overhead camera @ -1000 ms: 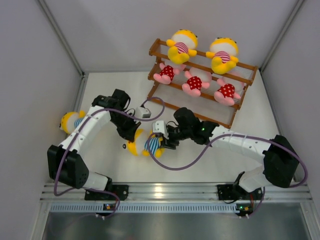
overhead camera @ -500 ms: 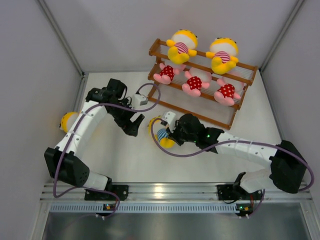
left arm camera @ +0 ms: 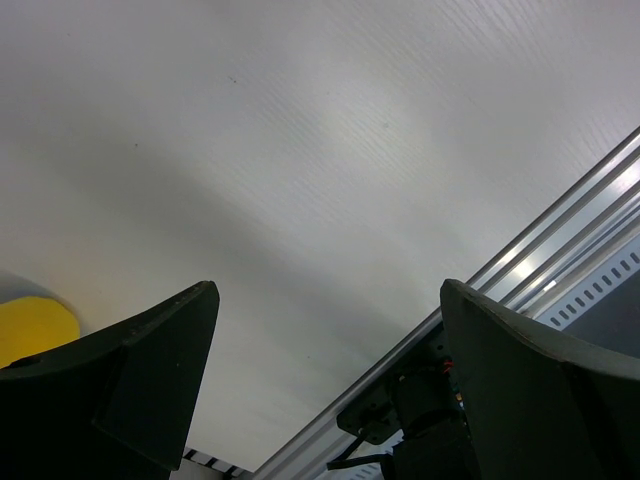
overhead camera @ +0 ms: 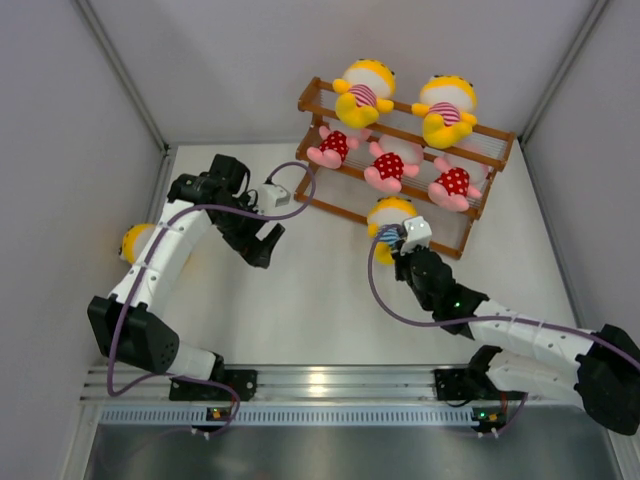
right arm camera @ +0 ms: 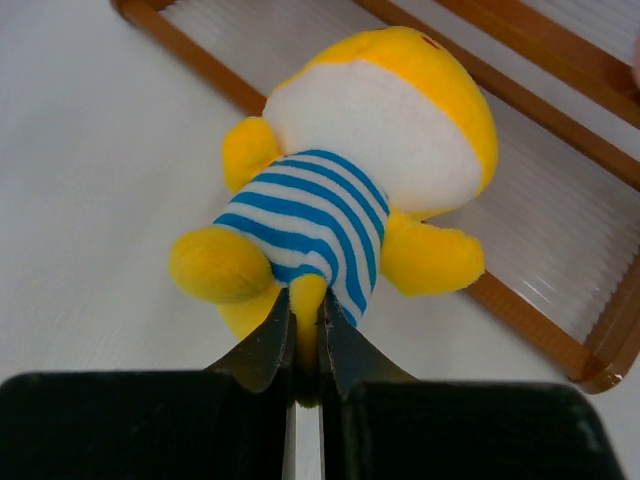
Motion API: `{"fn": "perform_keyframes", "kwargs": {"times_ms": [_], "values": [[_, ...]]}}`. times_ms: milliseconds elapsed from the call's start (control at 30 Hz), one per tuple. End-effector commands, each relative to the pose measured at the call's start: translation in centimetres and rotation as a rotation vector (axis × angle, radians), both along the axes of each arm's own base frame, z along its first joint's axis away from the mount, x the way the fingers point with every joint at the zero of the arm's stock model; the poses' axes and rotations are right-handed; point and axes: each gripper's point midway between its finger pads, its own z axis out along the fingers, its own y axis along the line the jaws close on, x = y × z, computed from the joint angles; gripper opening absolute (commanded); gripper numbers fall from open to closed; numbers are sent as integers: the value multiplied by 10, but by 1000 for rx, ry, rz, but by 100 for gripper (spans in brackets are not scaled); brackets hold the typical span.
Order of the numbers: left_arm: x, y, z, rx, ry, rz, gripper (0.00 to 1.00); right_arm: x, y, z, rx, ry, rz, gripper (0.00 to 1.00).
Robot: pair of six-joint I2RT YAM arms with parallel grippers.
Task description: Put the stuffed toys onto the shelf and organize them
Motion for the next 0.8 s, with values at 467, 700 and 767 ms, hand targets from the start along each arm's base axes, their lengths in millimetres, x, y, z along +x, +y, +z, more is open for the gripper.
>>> {"fn": "perform_keyframes", "kwargs": {"times_ms": [467, 700, 767], "values": [[2, 5, 12, 4, -50, 10, 98, 73, -88, 22, 225, -203, -386, 0], [4, 4, 12, 4, -52, 10, 98, 90, -73, 14, 257, -174, -365, 0], [4, 5, 13, 7, -56, 6, 98, 94, -71, 7, 255, -162, -367, 0]]}}
